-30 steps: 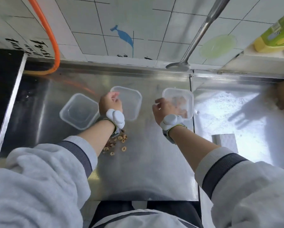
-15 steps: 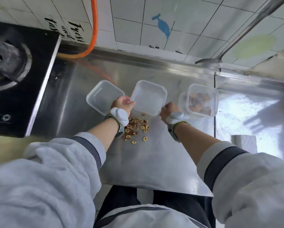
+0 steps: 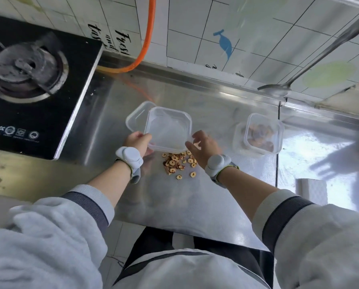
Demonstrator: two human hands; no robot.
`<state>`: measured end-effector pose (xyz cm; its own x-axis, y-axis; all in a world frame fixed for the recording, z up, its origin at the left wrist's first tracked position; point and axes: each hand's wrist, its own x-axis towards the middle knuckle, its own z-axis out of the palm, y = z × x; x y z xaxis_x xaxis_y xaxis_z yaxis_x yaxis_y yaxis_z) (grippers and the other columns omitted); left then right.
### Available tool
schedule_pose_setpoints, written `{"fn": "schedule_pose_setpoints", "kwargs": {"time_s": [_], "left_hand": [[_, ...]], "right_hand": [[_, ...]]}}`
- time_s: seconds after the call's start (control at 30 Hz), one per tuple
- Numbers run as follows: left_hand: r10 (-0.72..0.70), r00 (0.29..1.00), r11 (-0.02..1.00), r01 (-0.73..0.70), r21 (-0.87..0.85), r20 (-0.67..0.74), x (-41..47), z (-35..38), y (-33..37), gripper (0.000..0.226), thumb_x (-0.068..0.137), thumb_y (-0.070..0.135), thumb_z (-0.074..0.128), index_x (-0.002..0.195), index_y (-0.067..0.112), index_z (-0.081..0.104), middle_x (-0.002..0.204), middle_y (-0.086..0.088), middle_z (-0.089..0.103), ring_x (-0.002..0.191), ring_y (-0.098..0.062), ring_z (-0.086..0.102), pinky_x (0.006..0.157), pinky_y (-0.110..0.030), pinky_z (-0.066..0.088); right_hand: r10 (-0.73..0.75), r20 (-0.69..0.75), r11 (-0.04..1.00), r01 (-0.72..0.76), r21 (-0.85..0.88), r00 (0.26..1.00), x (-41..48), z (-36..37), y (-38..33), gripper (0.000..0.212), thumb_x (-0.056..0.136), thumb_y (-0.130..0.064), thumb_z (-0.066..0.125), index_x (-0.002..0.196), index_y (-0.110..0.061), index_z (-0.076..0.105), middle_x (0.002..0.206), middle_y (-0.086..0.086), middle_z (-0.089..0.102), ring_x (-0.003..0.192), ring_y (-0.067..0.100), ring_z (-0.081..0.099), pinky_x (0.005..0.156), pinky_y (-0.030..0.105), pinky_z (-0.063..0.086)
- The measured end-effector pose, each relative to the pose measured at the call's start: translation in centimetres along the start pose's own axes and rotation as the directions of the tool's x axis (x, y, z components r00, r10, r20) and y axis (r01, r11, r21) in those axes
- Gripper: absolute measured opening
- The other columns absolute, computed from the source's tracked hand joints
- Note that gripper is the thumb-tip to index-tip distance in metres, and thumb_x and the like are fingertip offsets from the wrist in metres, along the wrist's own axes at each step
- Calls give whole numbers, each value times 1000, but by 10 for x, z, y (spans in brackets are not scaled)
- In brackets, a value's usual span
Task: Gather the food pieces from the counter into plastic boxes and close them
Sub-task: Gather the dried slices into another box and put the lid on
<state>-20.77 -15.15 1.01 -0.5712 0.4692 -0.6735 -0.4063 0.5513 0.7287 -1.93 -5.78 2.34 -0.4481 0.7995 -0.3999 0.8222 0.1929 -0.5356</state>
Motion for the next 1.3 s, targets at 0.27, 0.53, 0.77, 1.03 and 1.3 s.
{"fn": "schedule_pose_setpoints", "kwargs": {"time_s": [0.27, 0.53, 0.77, 1.03, 1.3], "left_hand": [[-88, 977, 974, 44, -223, -193, -12, -81, -52, 11, 89, 6, 59, 79, 10, 61, 91, -12, 67, 79, -26, 68, 76, -36, 59], [-69, 975, 975, 21, -223, -211, -20, -86, -95, 12, 90, 5, 60, 78, 7, 59, 102, -12, 72, 86, -30, 69, 66, -34, 60], [6, 978, 991, -33, -126, -208, -24, -83, -104, 28, 91, 4, 55, 66, 13, 46, 106, -7, 75, 85, -28, 71, 64, -36, 60], [22, 978, 995, -42, -88, -209, -26, -83, -112, 15, 91, 3, 52, 76, 5, 50, 105, -5, 75, 83, -27, 72, 73, -45, 58], [26, 979, 995, -44, -85, -201, -24, -82, -114, 7, 90, 3, 53, 84, 5, 53, 102, -3, 76, 80, -25, 72, 66, -37, 56]], "right_hand": [[-209, 71, 856, 218, -469, 975, -4, 76, 28, 84, 79, -71, 44, 147, -33, 13, 158, 5, 14, 145, 30, 12, 114, 49, 22], [-453, 10, 710, 368, -600, 891, 16, 115, 35, 70, 75, -66, 53, 133, -29, 44, 130, 9, 47, 110, 32, 46, 86, 46, 44], [-466, -21, 780, 400, -481, 884, 31, 116, 19, 37, 87, -45, 52, 112, -18, 56, 109, 13, 53, 88, 35, 56, 55, 42, 54], [-509, 49, 753, 472, -459, 859, 43, 110, 20, 28, 91, -37, 54, 105, -14, 56, 98, 15, 52, 77, 35, 58, 48, 35, 46], [-502, 75, 756, 479, -447, 862, 49, 105, 23, 28, 92, -38, 54, 99, -11, 56, 88, 13, 55, 60, 35, 61, 44, 34, 47]]}}
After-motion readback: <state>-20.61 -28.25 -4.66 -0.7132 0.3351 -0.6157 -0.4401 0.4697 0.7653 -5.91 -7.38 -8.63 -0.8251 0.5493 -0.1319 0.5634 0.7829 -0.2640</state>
